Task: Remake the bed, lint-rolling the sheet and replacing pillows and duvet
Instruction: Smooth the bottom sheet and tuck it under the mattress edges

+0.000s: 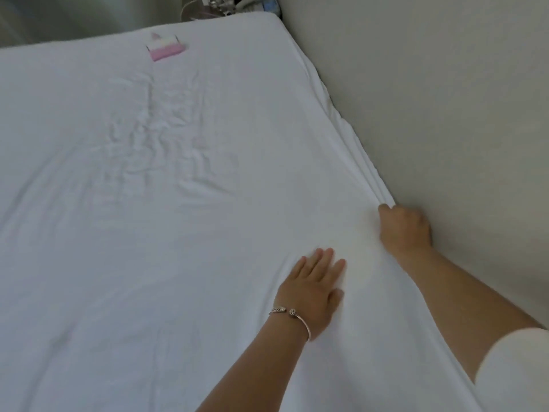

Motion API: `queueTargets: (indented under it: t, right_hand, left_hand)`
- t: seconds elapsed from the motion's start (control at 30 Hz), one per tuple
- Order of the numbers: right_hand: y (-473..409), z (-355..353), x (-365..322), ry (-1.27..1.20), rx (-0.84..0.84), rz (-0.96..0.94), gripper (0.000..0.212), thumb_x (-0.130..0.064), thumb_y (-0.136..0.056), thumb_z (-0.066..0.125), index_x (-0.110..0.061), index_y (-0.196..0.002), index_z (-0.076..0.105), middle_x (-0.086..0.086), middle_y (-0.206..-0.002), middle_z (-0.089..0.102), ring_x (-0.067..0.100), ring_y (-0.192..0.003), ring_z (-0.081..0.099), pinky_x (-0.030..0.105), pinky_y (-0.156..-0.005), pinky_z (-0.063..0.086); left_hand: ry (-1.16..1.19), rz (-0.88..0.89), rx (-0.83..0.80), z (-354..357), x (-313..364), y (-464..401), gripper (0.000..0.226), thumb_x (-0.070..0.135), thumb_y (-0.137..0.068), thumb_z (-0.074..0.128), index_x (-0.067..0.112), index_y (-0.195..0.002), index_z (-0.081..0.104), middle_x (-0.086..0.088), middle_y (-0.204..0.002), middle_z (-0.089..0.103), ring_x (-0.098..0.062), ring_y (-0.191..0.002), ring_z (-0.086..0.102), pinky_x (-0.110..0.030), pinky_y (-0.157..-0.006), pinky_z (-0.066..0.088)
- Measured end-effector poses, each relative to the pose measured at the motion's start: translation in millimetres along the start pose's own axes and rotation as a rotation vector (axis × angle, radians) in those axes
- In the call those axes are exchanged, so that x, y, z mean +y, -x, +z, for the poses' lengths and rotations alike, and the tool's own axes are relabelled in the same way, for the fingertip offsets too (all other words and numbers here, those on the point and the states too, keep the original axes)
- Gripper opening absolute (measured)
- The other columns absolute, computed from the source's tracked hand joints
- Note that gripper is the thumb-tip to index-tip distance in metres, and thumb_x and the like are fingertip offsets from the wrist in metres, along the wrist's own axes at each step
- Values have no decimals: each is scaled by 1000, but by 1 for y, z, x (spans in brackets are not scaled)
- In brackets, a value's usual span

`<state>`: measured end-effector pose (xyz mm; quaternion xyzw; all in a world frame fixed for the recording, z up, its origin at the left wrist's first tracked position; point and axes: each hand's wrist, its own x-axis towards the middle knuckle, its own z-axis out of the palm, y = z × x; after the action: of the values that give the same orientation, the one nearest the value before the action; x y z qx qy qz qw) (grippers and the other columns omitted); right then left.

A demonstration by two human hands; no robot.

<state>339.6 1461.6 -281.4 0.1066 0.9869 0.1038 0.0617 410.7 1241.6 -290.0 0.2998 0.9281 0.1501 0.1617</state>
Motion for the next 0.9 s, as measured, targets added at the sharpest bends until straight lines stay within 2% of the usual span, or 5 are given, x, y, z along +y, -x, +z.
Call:
queueTargets:
  t: [0.13,0.33,0.5,0.8,0.9]
  right_hand:
    - [19,6,-18,-168,27,199,31,-4,-94,42,-7,-124,52,22,-117,57,40,-105,58,44,-83,49]
    - [159,33,-47,-340,42,6,51,-19,-101,38,-9,-150,32,11,-160,24,33,-147,23,53,-115,21]
    - [290,39,-68,-320,-84,-110,67,-50,-98,11,-17,-156,17,2,-163,12,27,-150,13,53,-118,14]
    - [491,45,-56,-345,-254,-408,70,-64,-97,23,-31,-157,5,-12,-164,-2,11,-151,-4,35,-121,-2]
    - [531,42,-16,-401,-303,-408,79,-73,-86,39,-31,-152,28,-12,-161,19,4,-148,8,32,-118,16]
  left_hand:
    - [-92,5,132,5,-26,48,61,39,-95,17,17,-150,32,1,-158,23,-16,-146,21,-43,-116,3]
    - [-107,-33,107,27,-39,127,57,38,-98,26,11,-146,40,-5,-153,36,-18,-141,35,-40,-114,30]
    - [-90,-10,131,61,-14,220,61,43,-97,33,10,-149,33,-6,-156,29,-20,-145,24,-38,-116,19]
    - [-19,-100,-22,109,61,363,61,61,-88,40,34,-143,41,1,-153,37,-26,-143,29,-46,-112,18]
    - [-3,-128,-133,116,98,390,62,75,-69,49,45,-122,57,9,-134,55,-28,-125,49,-44,-106,34]
